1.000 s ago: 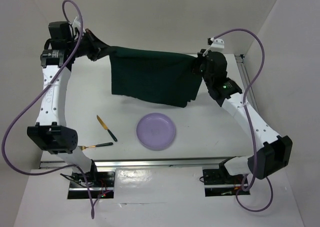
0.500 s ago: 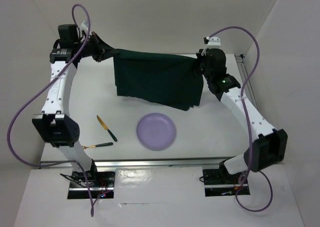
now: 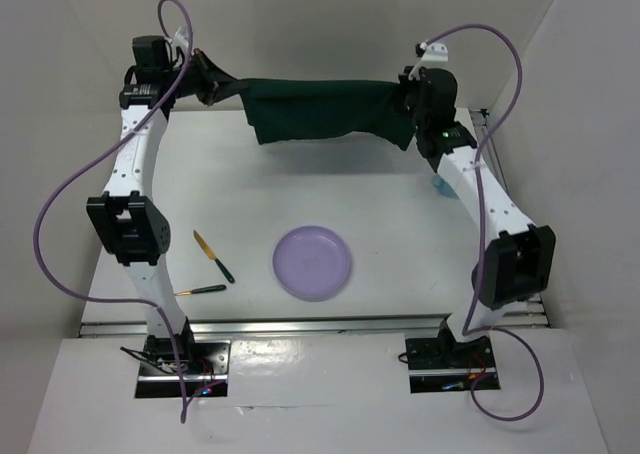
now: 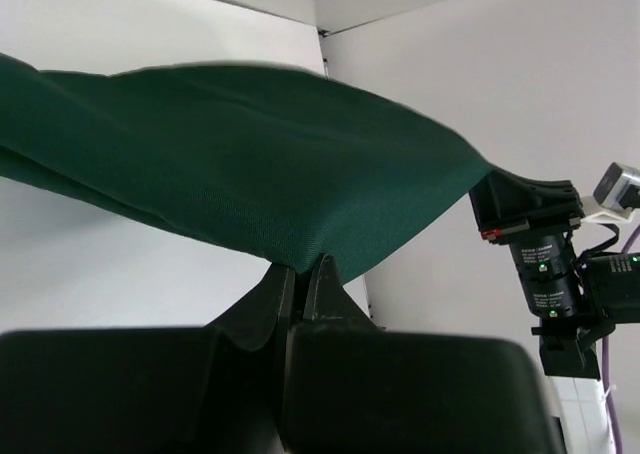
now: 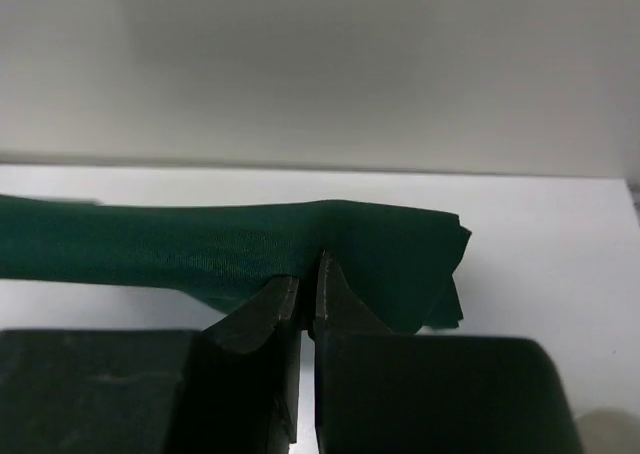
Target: Set the dinner table for one person
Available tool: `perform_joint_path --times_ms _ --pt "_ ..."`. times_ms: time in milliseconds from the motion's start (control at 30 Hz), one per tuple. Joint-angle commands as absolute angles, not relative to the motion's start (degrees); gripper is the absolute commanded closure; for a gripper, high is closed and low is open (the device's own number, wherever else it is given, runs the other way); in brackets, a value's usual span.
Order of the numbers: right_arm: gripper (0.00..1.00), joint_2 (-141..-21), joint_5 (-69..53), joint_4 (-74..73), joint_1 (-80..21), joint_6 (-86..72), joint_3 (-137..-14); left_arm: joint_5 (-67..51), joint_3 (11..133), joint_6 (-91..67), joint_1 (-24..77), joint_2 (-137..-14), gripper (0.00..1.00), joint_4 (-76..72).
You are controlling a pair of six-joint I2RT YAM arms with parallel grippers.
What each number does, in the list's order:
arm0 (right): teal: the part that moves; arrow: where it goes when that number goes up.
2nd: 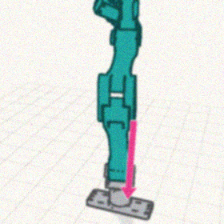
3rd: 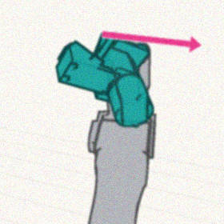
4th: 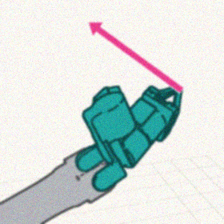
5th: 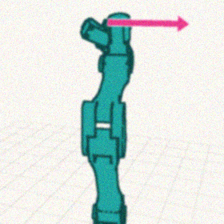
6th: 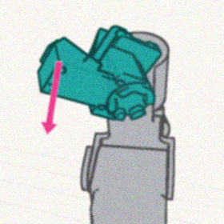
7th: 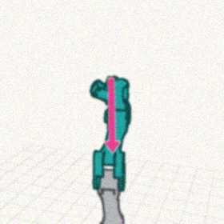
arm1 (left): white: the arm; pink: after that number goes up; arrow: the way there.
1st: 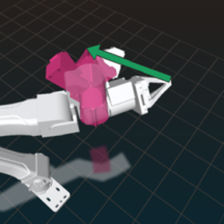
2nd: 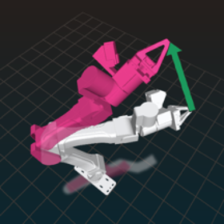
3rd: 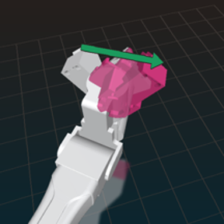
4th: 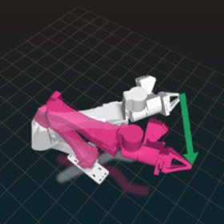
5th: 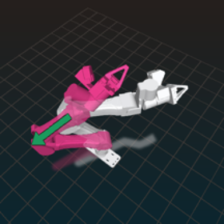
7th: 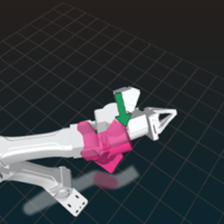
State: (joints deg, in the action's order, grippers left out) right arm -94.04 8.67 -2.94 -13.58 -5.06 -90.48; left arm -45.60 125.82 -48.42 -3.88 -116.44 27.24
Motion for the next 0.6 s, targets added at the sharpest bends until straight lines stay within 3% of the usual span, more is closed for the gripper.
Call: perform_joint_path --times_ms 0,167,200,233,267,333,567 --pt "1.0 -80.6 14.4 2.8 -10.7 -6.2 -82.3 -42.9 114.4 -44.9 -9.9 -107.2 1.0 22.1" --pt "0.99 -68.1 7.0 -2.6 -13.9 -10.5 -59.7 -39.9 89.6 -40.2 -11.1 -92.5 1.0 21.3" --pt "0.52 -66.9 5.7 -6.7 -15.0 -13.2 -57.5 -36.2 82.8 -38.4 -11.1 -91.1 0.93 24.5" --pt "0.29 -64.9 3.5 -8.8 -17.6 -14.1 -53.5 -33.8 79.8 -37.6 -11.1 -89.8 0.68 26.7" --pt "0.16 -64.2 4.3 -11.1 -19.2 -15.4 -52.0 -31.8 77.0 -36.7 -11.1 -89.0 0.03 28.9" --pt "0.0 -62.2 7.5 -17.0 -23.1 -19.2 -49.4 -27.5 71.2 -35.1 -12.3 -87.5 0.0 31.9" --pt "0.0 -62.7 12.7 -19.3 -23.1 -15.0 -58.3 -23.0 81.1 -33.6 -12.8 -85.9 0.0 36.6"
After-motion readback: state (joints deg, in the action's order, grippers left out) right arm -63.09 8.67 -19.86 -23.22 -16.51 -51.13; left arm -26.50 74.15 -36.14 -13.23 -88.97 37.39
